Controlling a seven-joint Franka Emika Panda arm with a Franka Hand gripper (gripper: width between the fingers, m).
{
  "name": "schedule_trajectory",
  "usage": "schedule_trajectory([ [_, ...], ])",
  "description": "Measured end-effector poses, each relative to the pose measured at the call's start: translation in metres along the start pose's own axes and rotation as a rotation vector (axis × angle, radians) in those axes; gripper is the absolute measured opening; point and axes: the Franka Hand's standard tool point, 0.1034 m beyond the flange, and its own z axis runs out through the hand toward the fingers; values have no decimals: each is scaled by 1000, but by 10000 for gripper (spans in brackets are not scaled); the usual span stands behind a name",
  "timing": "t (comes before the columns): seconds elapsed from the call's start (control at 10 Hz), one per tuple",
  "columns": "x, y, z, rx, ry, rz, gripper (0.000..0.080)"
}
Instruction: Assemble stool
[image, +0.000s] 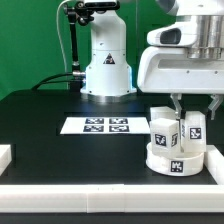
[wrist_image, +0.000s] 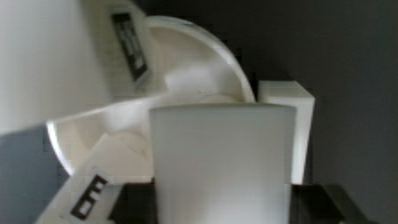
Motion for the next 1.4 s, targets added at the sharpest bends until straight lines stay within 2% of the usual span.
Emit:
schedule_trajectory([
  [0.1,0,0,0,20,-5,149,337],
  [0.2,0,0,0,26,-7,247,337],
  [0.3,-1,-3,0,26,-8,374,337],
  [1.1,-1,-5,0,40,-23,875,337],
  [1.2,0,-5,0,54,-28,1002,337],
  [1.4,3,-1,0,104,-24,1249,337],
])
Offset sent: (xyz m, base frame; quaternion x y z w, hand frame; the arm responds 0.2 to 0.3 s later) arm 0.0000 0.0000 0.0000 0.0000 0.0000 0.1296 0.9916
